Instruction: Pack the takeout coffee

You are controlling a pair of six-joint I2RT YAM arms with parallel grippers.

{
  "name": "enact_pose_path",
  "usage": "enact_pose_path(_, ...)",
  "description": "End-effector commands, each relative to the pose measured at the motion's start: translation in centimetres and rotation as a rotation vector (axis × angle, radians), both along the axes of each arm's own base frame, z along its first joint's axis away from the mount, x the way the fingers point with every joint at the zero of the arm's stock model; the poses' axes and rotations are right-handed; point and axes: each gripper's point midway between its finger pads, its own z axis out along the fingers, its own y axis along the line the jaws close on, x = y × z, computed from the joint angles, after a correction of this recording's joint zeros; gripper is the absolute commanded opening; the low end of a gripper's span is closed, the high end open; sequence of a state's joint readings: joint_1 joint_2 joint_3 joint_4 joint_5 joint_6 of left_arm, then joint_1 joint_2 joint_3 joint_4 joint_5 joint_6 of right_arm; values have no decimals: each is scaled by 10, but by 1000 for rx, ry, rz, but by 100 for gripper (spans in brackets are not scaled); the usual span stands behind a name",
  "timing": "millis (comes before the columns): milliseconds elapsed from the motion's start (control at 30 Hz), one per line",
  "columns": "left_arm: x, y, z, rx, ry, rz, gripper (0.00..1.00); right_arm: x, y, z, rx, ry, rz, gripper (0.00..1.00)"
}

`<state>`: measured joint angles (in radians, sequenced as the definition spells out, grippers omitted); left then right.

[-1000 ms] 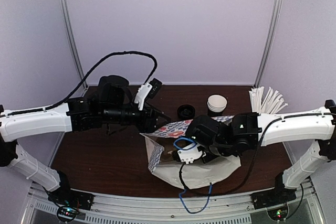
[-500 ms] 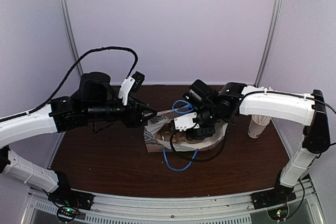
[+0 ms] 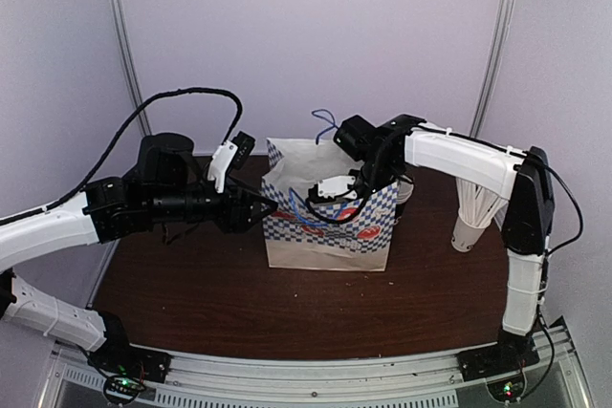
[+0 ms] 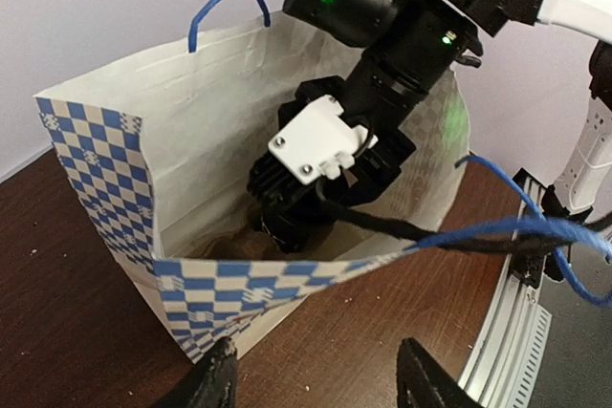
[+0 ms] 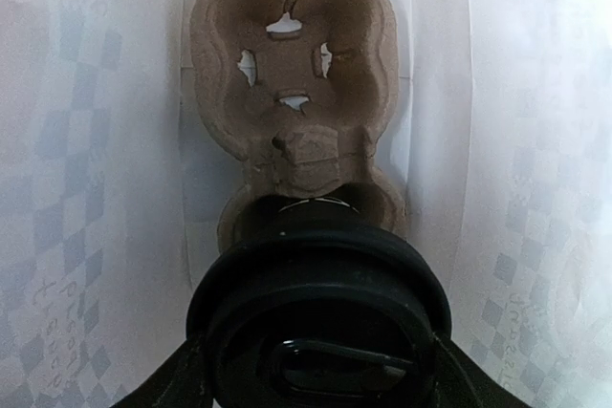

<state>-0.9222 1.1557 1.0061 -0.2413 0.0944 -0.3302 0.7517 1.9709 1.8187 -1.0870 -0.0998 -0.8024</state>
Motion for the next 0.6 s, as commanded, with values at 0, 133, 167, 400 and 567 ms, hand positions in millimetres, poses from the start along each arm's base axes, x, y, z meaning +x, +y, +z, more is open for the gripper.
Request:
enact_pose_path(0,2,1,14,-33,-22,-13,58,14,-21,-26,-34,151,-78,60)
enact_pose_path(133,4,3,19,-35,-26,-9,58,18,-27,-41,-71,236,-94,59)
enact_pose_path(167,5,4,20,-35,-27,-6,58,19,-28,-45,-79,244,-98,59)
enact_pose_path(400,7,7,21,-46,-26,3,58,29,-33,-64,-123,151,-195,56)
enact_pose_path(567,7,6,16,-48,-17,2,58,19,-27,-67,-162,45,-198,56)
